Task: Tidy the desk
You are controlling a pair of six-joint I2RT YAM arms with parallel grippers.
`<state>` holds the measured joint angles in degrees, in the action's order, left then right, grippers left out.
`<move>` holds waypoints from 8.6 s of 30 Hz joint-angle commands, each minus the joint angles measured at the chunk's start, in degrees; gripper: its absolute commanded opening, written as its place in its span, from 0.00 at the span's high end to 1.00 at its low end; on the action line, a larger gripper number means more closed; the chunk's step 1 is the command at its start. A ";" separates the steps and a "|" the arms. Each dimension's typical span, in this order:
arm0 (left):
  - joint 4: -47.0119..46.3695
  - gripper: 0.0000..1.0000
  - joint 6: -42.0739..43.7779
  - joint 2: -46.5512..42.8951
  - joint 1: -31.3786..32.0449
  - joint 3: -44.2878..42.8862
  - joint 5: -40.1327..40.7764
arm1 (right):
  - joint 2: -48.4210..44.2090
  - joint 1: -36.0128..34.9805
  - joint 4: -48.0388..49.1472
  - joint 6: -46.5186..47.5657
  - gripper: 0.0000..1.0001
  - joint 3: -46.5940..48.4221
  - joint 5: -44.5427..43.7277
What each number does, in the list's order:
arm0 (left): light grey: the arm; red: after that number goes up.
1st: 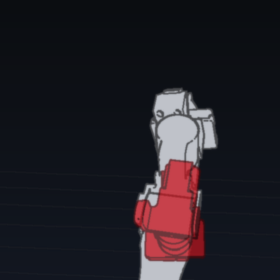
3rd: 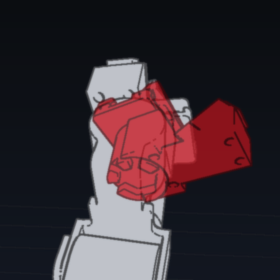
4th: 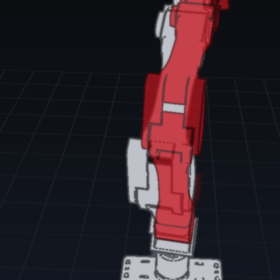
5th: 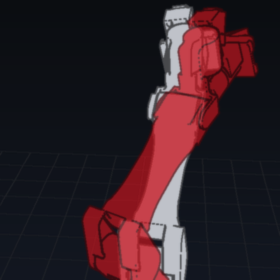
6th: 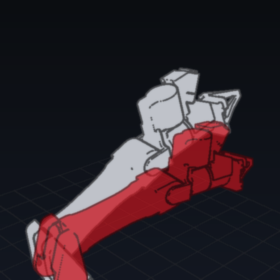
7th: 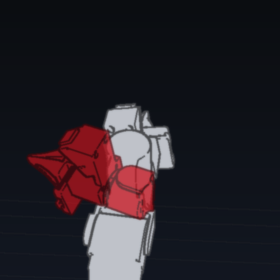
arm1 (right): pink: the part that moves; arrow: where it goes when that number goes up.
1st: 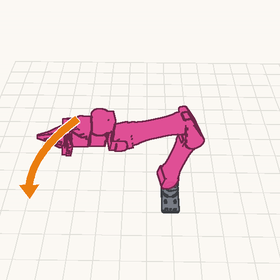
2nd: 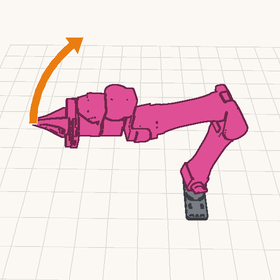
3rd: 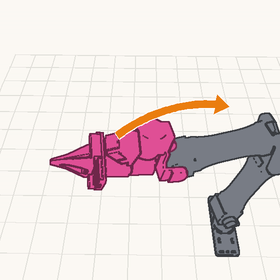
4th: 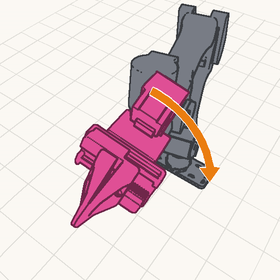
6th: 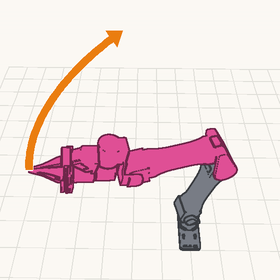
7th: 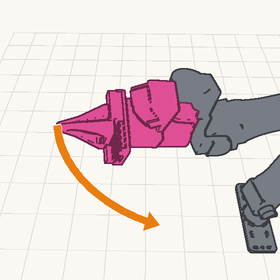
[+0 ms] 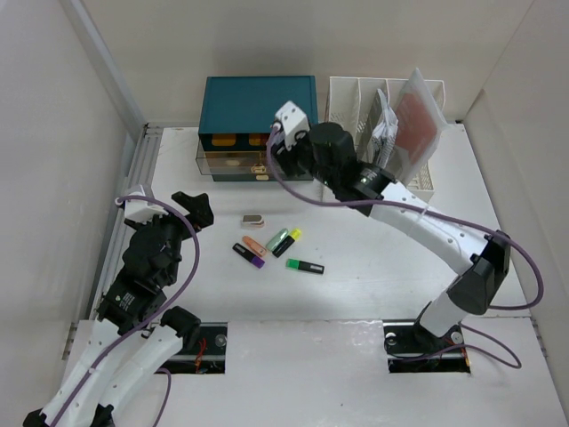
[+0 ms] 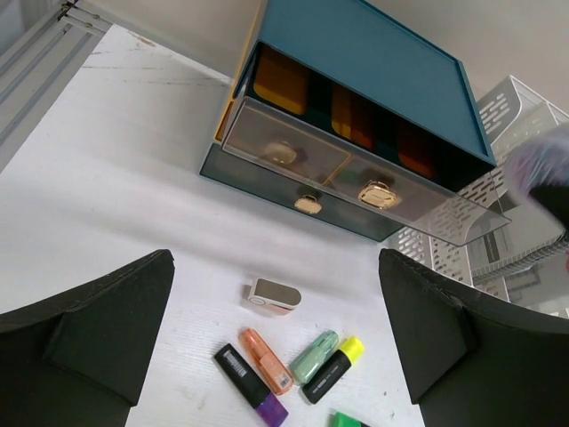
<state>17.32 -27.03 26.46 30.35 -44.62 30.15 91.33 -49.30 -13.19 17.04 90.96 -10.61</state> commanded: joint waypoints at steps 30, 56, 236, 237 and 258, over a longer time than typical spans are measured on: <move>-2.73 0.00 0.75 0.44 -0.20 0.06 -0.88 | 11.85 7.37 -2.98 -23.81 0.72 10.12 -3.45; -2.73 0.00 0.75 -0.09 -0.20 0.06 -0.88 | 9.14 8.43 -2.11 -22.15 0.24 9.95 -0.11; -74.10 0.54 -17.97 76.99 -28.50 -4.86 -49.66 | -15.39 32.34 3.52 -18.97 0.52 -12.03 49.63; -74.10 0.55 -18.50 76.99 -28.50 -4.86 -49.66 | -15.39 32.34 3.52 -18.97 0.52 -12.03 49.63; -80.51 0.67 -20.70 72.86 -28.50 5.86 -50.19 | -15.39 32.34 4.05 -18.44 0.52 -12.56 50.69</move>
<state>-60.90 -48.38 101.78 2.20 -41.58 -20.62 76.23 -17.26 -12.36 -1.78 78.63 38.37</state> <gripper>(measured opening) 0.366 0.480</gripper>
